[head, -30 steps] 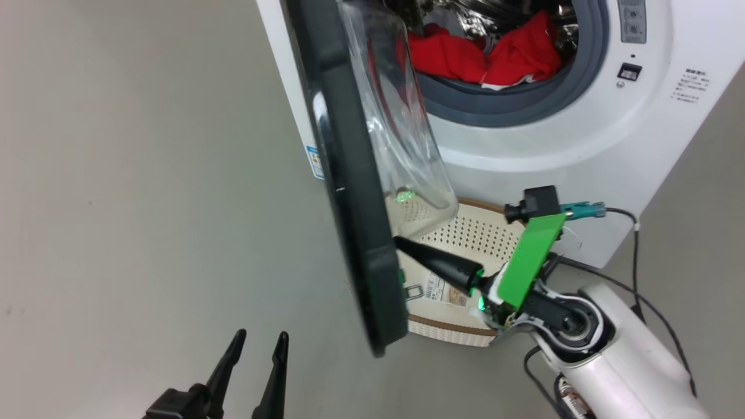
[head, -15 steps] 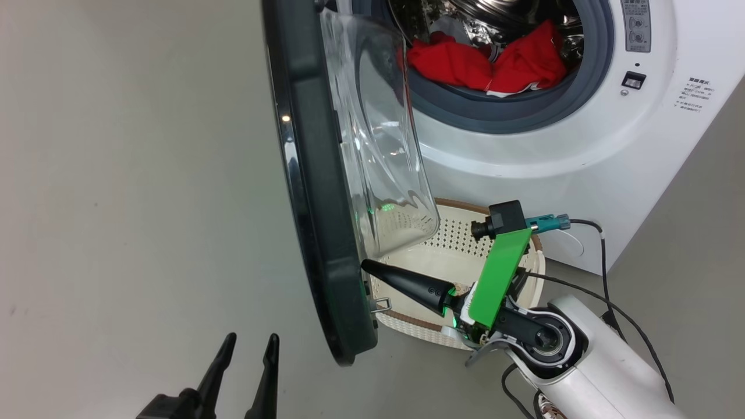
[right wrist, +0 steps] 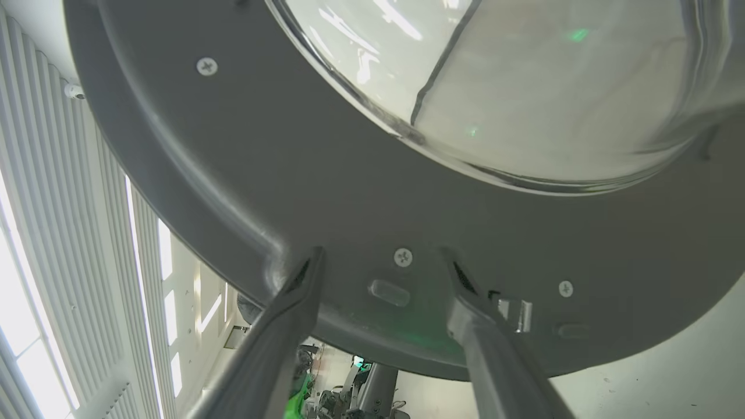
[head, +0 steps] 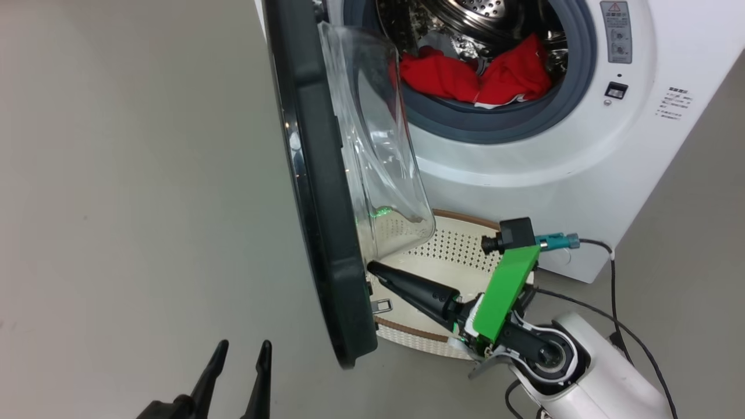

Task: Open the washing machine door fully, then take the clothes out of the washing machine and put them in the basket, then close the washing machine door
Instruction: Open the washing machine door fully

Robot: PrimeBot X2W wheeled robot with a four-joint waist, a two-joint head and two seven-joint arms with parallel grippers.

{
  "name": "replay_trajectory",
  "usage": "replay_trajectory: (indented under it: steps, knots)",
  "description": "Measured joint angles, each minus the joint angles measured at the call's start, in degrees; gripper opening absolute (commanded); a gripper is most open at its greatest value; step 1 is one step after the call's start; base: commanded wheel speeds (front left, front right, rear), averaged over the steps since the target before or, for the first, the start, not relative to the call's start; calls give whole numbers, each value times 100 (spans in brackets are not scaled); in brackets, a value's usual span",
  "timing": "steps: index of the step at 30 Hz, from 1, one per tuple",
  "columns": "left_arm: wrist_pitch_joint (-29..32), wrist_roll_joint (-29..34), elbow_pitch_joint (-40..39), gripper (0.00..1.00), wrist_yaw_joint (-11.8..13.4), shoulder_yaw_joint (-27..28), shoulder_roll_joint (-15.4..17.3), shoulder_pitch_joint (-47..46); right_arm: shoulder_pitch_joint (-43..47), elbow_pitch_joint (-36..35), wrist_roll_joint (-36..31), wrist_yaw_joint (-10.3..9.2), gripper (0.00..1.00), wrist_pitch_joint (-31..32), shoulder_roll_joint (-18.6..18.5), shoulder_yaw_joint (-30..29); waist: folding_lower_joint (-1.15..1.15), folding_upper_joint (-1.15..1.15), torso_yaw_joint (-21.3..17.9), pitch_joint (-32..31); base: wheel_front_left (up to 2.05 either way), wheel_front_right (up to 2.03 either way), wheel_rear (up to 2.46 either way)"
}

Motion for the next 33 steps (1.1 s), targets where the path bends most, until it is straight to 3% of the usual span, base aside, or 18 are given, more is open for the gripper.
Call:
replay_trajectory:
  steps: [24,29,33]
  knots:
    - [0,178,44,100,-57,354,1,41,1190,292,-493,0,100,-823,-242,-646,0,0,-446,-47,0,0,0]
    - [0,179,45,100,-58,385,1,41,1337,336,-614,0,100,-1224,-315,-787,0,0,-542,-41,0,0,0]
    - [0,180,52,100,-58,422,1,41,1409,421,-1177,0,100,-2061,-461,-747,0,0,-613,-48,0,0,0]
